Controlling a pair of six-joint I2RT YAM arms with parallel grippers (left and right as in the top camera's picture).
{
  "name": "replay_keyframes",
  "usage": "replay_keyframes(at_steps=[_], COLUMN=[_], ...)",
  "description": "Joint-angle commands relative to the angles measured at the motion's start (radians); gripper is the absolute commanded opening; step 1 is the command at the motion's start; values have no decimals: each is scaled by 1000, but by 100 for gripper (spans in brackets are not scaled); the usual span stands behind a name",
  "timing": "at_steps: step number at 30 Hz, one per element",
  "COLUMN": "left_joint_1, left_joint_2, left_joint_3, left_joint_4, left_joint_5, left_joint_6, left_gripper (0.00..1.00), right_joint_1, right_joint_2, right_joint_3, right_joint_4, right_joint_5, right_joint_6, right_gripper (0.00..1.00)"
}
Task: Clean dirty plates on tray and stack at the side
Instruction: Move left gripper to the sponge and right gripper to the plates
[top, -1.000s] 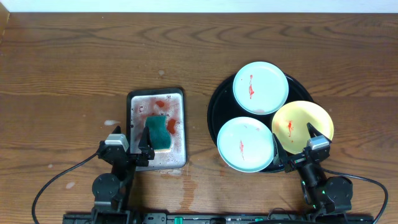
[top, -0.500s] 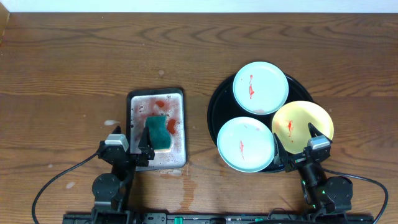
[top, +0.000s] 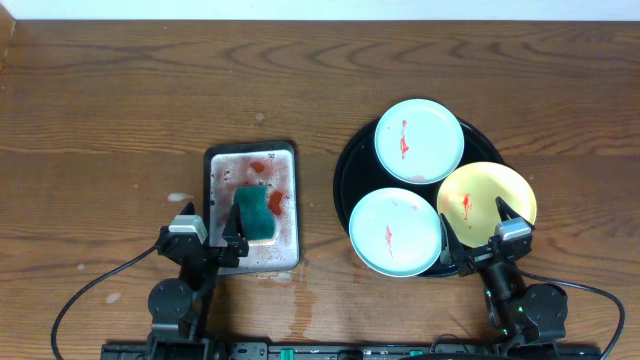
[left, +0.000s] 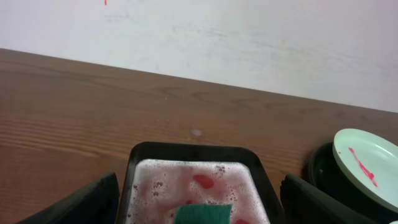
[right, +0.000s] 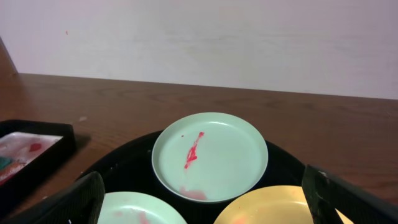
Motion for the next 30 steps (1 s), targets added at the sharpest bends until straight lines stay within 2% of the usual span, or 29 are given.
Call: replay_keyframes(at_steps=[1, 3, 6, 9, 13, 16, 21, 23, 26, 30], left_joint_1=[-6, -6, -6, -6, -6, -6, -6, -6, -6, -6], left_joint_2=[-6, -6, 8, 83, 300, 510, 835, 940, 1054, 1138], left_joint_3=[-18, 4, 83, 227, 480, 696, 1044, 1151, 1234, 1236], left_joint_4=[11, 21, 16, -61, -280, -465, -804, -923, -1039, -1079], left_joint_5=[1, 7, 26, 25, 31, 108, 168, 168, 167, 183], left_joint_6=[2, 2, -11, -18, -38, -40, -40, -40, -36, -53], left_gripper=[83, 83, 83, 83, 83, 83, 83, 83, 83, 83], right_joint_1=[10, 10, 10, 9, 9, 9, 8, 8, 8, 10], right_joint_2=[-5, -3, 32, 124, 356, 570, 959, 1071, 1224, 1331], right_joint_3=[-2, 10, 74, 177, 412, 643, 1090, 1210, 1341, 1377], right_joint_4=[2, -13, -65, -121, -266, -434, -817, -925, -1001, -1041], right_joint_5=[-20, -48, -78, -99, -108, -117, -119, -130, -131, -238], right_joint_6=[-10, -4, 106, 140, 137, 114, 81, 74, 85, 73], right_gripper=[99, 99, 99, 99, 99, 99, 99, 99, 99, 99])
